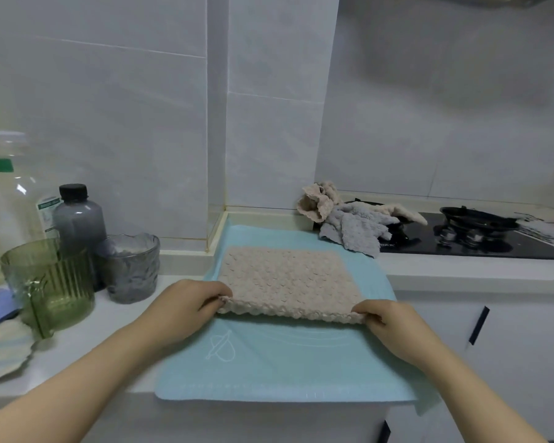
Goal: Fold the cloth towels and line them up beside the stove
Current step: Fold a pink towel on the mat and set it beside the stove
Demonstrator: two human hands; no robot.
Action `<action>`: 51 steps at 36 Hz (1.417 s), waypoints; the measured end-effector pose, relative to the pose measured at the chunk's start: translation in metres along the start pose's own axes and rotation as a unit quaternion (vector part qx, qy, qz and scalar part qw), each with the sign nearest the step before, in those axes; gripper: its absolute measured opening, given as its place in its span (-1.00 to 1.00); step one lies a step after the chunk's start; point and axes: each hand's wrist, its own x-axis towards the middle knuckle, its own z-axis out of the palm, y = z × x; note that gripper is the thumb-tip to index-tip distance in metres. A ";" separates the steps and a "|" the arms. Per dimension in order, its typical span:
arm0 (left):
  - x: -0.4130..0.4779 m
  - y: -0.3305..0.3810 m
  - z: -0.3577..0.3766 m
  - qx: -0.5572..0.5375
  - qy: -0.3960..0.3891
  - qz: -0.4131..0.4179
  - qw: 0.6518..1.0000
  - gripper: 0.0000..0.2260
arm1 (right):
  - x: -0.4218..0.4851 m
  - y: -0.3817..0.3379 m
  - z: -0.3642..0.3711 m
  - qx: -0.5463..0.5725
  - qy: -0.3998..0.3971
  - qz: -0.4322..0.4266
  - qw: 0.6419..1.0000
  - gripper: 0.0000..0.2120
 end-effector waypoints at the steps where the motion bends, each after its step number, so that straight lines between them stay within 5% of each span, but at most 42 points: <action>1: -0.001 0.003 -0.005 -0.008 -0.004 0.002 1.000 -0.79 | -0.001 0.000 -0.003 0.018 -0.005 0.002 1.000 -0.73; 8: -0.003 0.014 -0.031 -0.100 -0.098 -0.020 0.990 -0.88 | -0.015 -0.002 -0.023 0.133 -0.080 0.037 0.987 -0.95; 16: -0.018 0.019 -0.040 -0.264 -0.145 -0.098 0.949 -0.96 | -0.034 -0.002 -0.031 0.238 -0.144 0.076 0.958 -0.90; 26: 0.005 0.014 -0.018 -0.308 0.061 -0.166 0.935 -0.92 | -0.007 -0.004 -0.017 0.368 0.081 0.139 0.916 -0.97; 32: 0.052 0.011 0.001 -0.197 0.127 -0.230 0.945 -0.91 | 0.048 -0.002 0.005 0.350 0.173 0.190 0.901 -0.86; 38: 0.089 -0.002 0.027 -0.090 0.136 -0.233 0.959 -0.84 | 0.098 0.002 0.020 0.292 0.184 0.216 0.913 -0.93; 45: 0.103 -0.004 0.053 0.204 0.003 -0.168 0.965 -0.82 | 0.123 0.006 0.039 0.179 0.138 0.222 0.948 -0.93; 51: 0.107 -0.003 0.061 0.289 -0.065 -0.110 0.949 -0.77 | 0.127 0.012 0.055 0.022 0.084 0.232 0.969 -0.78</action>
